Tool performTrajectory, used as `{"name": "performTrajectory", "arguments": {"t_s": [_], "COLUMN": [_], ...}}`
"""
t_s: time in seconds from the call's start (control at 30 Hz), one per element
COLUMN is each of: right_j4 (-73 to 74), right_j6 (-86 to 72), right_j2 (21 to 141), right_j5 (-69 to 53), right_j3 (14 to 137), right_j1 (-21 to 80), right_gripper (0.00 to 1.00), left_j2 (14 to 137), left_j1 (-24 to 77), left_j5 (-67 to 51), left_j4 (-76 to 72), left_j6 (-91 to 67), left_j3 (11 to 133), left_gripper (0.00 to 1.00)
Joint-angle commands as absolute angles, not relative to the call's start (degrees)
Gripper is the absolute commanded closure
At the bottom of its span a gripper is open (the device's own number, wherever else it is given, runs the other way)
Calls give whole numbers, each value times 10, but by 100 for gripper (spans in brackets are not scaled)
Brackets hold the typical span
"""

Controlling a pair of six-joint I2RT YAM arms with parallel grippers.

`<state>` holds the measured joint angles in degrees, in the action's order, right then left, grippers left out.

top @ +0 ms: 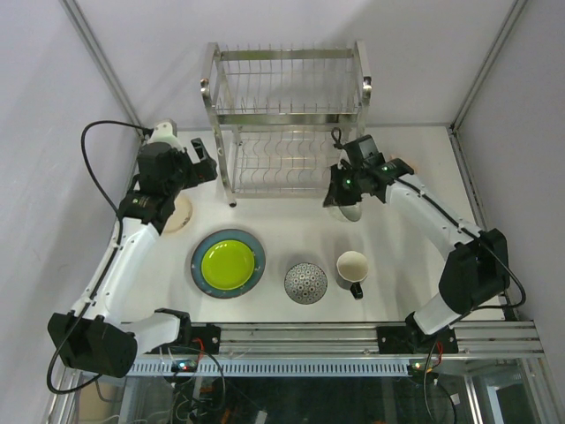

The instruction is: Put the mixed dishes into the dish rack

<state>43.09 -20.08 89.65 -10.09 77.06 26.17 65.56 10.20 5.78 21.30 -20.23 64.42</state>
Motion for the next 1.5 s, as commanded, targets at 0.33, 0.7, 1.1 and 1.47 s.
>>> {"name": "performTrajectory", "arguments": {"t_s": [0.33,0.7,1.1,1.47], "right_j4": [-57,-371,-428,-409], "right_j6": [-678,-882,-943,-932], "right_j2": [957,1133,1286,1415], "right_j5": [-497,-537,-533,-505], "right_j3": [712,792,968,1157], "right_j1": [310,262,244,255], "right_gripper": [100,100,100,100], "left_j2": [667,711,774,798], "left_j1": [92,92,93,93], "left_j5": [18,12,35,44], "left_j4": [203,182,157,154], "left_j6": [-200,-197,-194,-191], "left_j3": [698,709,731,744], "left_gripper": [0,0,0,0]}}
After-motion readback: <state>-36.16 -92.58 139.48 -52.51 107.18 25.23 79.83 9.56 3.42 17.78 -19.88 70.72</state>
